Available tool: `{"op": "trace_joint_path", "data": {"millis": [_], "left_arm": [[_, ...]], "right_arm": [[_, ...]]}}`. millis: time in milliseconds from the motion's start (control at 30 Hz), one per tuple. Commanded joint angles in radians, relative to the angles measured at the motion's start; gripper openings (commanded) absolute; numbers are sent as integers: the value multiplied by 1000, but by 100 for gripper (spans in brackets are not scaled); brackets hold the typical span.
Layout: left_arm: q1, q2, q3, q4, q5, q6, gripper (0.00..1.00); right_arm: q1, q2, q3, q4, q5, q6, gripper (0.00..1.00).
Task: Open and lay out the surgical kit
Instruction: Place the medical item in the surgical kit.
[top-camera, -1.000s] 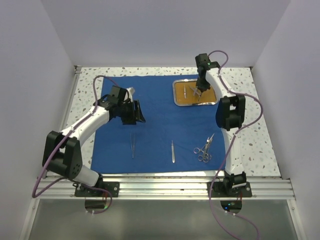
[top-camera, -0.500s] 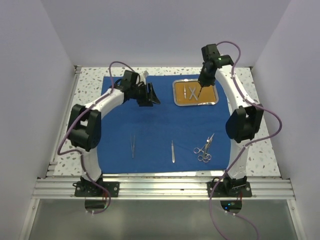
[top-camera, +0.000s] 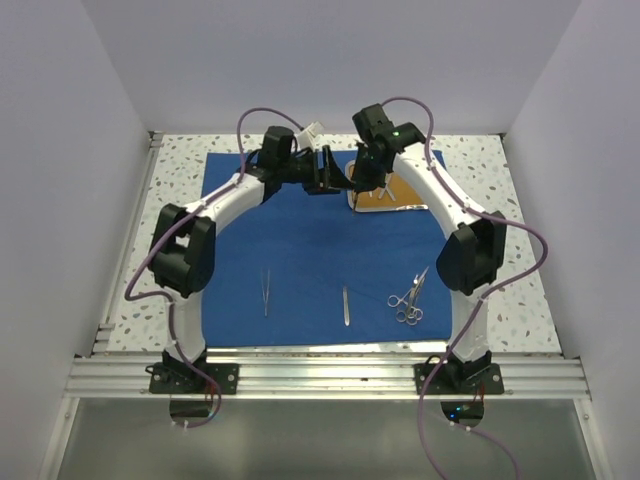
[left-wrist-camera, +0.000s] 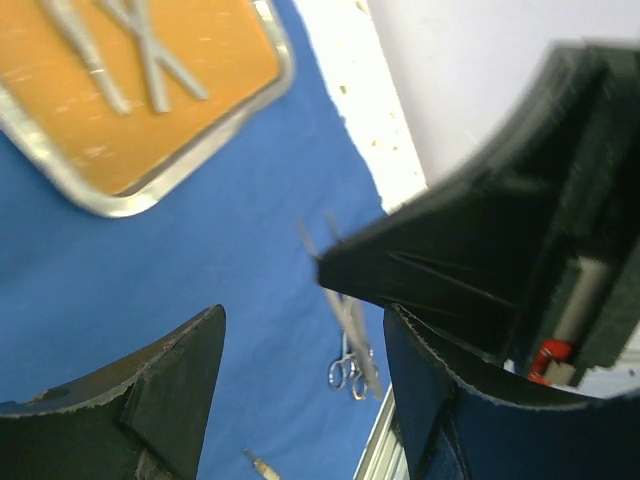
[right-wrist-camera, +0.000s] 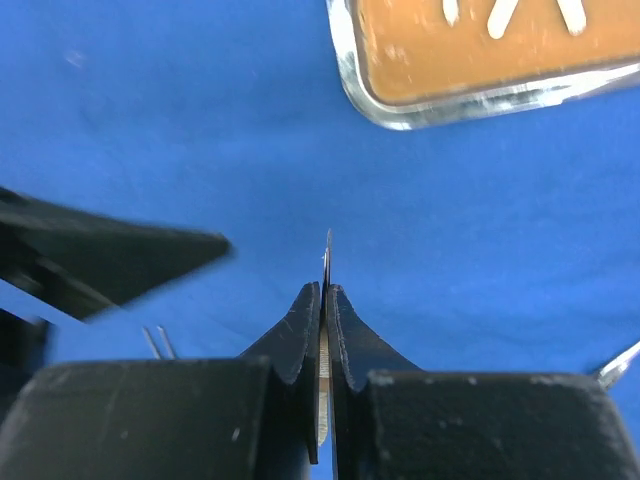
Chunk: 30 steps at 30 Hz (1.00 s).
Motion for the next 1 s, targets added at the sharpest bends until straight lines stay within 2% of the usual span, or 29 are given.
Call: {"op": "trace_joint_path", "data": {"millis": [0,167,333,533,700,967], "left_arm": [[-19,-71,-34,177,86,-54,69],[-33,-138,-145,301,110,-98,66],[-33,-194,-192,367,123,-117,65],[-33,-161,-167,358,124,-109,64],[-33,-141,-117,274,100,-57,62],[-33,-129,-124,214,52,-13,58]], "right_arm": [[-12,22,89,-2,-21,32,0],[-12,68,195,-34,-21,55,0],[-15,130,305,-60,-25,73,0],[-13,141,322,-62,-80,121,0],[-15,111,305,-74,-92,129,0],[-13,99,307,-82,-147,164,0]]}}
